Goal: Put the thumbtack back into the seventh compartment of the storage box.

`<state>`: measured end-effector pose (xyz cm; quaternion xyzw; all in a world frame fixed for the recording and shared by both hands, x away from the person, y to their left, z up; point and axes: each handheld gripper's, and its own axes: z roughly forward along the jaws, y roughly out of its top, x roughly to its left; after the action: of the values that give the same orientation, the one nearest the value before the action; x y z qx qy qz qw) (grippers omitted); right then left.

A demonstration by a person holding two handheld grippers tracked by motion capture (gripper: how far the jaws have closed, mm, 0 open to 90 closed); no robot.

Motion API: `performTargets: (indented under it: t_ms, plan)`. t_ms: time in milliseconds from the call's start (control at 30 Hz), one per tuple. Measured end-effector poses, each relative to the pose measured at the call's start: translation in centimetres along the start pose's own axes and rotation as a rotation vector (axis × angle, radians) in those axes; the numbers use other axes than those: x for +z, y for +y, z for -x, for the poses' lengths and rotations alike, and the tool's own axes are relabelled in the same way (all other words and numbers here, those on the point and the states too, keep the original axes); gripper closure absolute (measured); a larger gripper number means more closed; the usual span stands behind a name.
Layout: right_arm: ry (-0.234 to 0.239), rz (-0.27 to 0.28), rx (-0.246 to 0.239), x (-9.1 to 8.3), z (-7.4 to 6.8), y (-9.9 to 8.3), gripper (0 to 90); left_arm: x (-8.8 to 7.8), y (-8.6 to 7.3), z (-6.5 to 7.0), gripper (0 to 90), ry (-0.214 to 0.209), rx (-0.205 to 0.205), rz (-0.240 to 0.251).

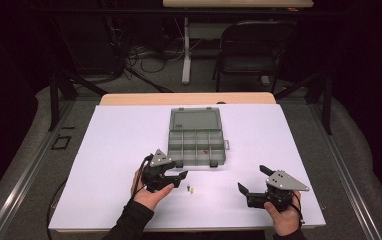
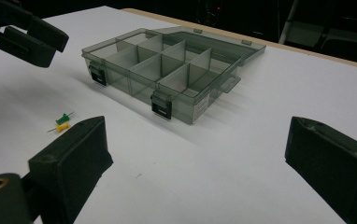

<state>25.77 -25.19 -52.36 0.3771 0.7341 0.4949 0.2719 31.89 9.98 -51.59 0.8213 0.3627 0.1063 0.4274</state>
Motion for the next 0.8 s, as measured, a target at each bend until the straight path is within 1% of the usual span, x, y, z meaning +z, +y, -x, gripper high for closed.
performTargets:
  t_ms: [367, 533, 600, 633, 800]
  plan:
    - [-0.002, 0.005, 0.005, 0.0, 0.1, -0.1, 6.1, 0.8, -1.2, 0.8, 50.3, -0.031, -0.007, -0.026]
    - [-0.003, 0.007, 0.005, 0.0, 0.1, 0.0, 6.2, 1.2, -1.7, 1.1, 53.2, -0.022, -0.014, -0.043]
    - [-0.003, 0.006, 0.004, 0.0, 0.1, -0.1, 6.2, 1.3, -1.8, 1.2, 55.1, -0.021, -0.010, -0.044]
    - [-0.003, 0.007, 0.005, 0.0, 0.1, -0.1, 6.3, 1.6, -2.0, 1.3, 55.7, -0.021, -0.016, -0.055]
    - [-0.003, 0.008, 0.004, 0.0, 0.0, -0.1, 6.4, 2.2, -2.3, 1.6, 59.6, -0.023, -0.025, -0.064]
